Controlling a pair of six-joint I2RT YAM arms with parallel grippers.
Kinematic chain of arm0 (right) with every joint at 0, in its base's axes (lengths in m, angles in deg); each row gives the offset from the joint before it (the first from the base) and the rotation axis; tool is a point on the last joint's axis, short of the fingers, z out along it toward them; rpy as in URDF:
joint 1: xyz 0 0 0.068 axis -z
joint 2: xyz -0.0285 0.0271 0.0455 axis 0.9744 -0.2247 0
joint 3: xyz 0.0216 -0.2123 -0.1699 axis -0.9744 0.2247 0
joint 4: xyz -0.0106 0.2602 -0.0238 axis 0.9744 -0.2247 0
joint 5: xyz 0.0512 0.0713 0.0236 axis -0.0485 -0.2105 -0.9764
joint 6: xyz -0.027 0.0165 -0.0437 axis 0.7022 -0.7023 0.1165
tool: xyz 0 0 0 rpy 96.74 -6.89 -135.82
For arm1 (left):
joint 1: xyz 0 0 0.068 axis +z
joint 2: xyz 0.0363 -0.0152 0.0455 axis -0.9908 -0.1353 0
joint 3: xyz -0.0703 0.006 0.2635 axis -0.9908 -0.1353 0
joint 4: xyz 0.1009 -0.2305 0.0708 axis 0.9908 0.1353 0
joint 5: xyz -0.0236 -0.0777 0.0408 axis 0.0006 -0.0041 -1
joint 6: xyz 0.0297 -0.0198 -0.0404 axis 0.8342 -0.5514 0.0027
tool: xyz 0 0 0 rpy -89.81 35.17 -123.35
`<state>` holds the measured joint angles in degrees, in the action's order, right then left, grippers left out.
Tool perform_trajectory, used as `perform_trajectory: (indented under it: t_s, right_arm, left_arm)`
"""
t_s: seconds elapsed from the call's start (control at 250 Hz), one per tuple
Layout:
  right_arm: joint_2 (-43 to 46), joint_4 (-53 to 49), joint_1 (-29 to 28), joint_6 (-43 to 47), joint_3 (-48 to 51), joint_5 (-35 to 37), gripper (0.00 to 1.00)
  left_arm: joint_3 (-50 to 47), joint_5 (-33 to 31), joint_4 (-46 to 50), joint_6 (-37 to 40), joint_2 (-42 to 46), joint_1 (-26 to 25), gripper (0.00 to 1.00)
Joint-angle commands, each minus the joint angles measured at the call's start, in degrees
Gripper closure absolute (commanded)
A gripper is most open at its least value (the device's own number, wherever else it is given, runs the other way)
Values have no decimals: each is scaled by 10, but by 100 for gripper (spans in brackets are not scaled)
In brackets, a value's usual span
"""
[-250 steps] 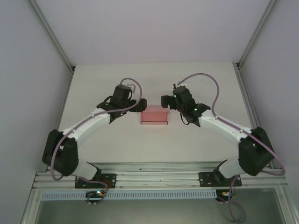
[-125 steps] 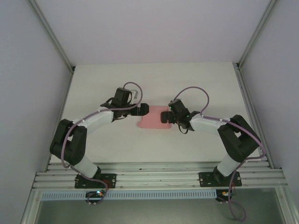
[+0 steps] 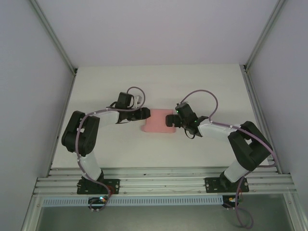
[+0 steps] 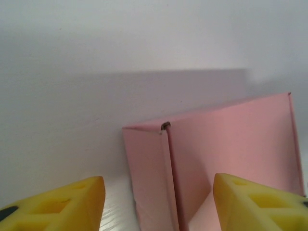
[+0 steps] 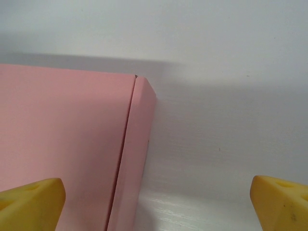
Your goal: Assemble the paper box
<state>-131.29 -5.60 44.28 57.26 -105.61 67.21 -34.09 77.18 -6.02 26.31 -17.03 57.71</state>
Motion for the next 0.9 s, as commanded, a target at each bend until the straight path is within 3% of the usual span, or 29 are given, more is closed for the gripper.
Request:
perform_trajectory:
  t_s: [0.0, 0.104, 0.2, 0.371, 0.519, 0.699, 0.899]
  right_arm:
    - [18, -10, 2, -6, 2, 3, 0]
    - [25, -10, 3, -18, 4, 6, 1]
    - [42, 3, 7, -47, 21, 2, 0]
    - [88, 52, 28, -81, 60, -49, 0]
    - [98, 30, 36, -91, 53, -69, 0]
    - [78, 83, 60, -141, 57, -154, 0]
    - [10, 118, 78, -167, 18, -264, 0]
  left_arm:
    - [-16, 47, -50, -22, -5, 3, 44]
    - [-24, 52, -53, -27, -10, 3, 47]
    - [-32, 61, -68, -47, -22, 3, 63]
    - [-67, 94, -147, -90, -32, 24, 76]
    - [-100, 94, -210, -120, -29, 44, 80]
    - [-136, 139, -328, -186, -52, 67, 83]
    - [-160, 136, -400, -224, -71, 77, 85]
